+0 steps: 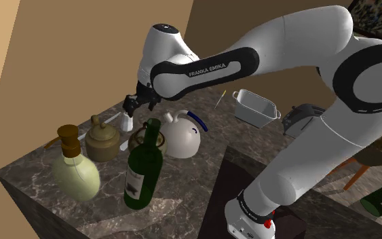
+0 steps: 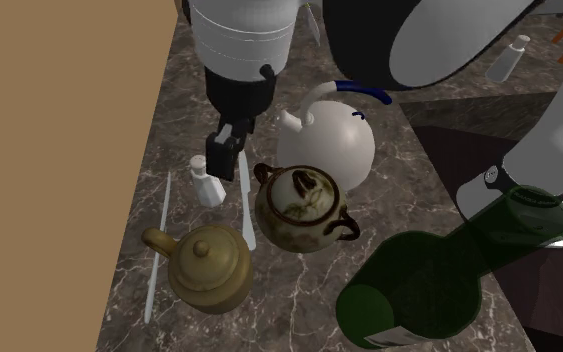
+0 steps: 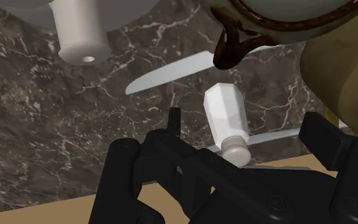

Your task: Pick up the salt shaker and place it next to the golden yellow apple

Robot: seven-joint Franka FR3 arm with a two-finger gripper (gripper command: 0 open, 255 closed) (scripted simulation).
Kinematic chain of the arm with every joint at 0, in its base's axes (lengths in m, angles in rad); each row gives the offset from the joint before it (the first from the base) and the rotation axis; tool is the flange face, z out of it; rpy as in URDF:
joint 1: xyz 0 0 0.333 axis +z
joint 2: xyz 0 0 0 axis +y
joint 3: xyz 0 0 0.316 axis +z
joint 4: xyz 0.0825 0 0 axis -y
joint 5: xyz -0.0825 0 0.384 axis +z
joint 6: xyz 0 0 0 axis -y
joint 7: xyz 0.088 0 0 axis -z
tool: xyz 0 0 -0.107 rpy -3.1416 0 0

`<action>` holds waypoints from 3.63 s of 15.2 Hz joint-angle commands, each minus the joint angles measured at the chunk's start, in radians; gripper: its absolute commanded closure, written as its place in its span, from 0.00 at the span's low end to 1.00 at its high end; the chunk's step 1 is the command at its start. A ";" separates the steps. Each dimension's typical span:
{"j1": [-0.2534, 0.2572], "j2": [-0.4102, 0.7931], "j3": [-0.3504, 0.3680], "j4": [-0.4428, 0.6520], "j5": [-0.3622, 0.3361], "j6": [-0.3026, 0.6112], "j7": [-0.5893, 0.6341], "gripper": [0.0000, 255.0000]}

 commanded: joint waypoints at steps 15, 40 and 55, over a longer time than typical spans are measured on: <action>0.022 0.259 -0.020 0.118 -0.221 0.124 0.198 0.00; 0.006 0.170 0.002 0.168 -0.136 0.000 0.129 1.00; -0.001 0.088 0.010 0.281 -0.063 -0.183 0.065 1.00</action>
